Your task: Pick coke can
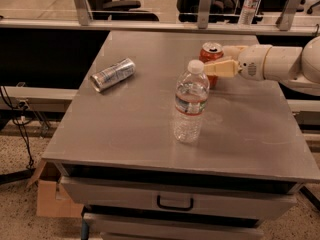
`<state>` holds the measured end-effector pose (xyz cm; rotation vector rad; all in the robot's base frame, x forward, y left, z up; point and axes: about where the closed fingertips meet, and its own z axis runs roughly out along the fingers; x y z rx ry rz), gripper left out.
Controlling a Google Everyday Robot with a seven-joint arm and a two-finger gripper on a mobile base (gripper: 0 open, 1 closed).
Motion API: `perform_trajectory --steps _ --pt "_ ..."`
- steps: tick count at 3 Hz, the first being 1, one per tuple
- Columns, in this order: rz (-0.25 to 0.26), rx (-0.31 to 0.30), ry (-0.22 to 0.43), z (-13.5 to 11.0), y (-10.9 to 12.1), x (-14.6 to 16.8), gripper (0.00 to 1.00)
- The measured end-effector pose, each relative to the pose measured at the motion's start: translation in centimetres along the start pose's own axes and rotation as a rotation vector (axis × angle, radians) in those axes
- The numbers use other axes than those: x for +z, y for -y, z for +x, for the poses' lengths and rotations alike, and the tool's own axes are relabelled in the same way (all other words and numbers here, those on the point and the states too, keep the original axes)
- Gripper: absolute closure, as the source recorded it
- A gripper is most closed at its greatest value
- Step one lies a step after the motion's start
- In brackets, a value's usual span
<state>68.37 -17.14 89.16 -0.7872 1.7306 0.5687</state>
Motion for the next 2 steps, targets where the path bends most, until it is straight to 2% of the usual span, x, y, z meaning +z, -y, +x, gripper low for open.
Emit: perform_trajectory --steps 1,2 --pt "-0.023 -0.01 0.022 -0.7 -0.3 1.4 0.5" --pt "-0.02 -0.025 0.075 -3.1 -0.2 1.1 0.74"
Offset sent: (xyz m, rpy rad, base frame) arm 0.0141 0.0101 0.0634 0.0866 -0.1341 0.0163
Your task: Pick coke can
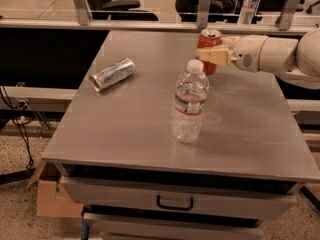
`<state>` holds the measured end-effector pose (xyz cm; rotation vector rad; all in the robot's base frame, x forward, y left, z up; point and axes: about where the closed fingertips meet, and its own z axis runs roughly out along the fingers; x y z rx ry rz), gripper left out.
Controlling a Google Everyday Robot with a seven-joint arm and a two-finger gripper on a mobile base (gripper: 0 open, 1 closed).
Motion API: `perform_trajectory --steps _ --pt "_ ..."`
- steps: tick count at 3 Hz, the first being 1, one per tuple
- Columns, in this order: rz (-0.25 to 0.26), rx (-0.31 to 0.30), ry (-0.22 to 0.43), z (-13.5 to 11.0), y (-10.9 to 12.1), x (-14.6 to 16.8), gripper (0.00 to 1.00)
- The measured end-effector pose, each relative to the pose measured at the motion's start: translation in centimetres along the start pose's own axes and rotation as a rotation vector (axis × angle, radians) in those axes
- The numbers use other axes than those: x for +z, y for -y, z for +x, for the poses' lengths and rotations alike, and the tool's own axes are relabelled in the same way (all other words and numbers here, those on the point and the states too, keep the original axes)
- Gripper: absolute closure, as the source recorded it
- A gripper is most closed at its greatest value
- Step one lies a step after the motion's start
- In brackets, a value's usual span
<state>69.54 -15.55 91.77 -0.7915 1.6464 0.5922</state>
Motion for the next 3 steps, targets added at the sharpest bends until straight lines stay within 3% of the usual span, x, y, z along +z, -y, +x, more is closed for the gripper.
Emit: perform_trajectory --steps 1,3 --pt "0.021 -0.021 0.093 -3.1 0.6 -1.1 0.95" --pt "0.017 -0.03 0.118 -4.1 0.3 -1.1 1.0"
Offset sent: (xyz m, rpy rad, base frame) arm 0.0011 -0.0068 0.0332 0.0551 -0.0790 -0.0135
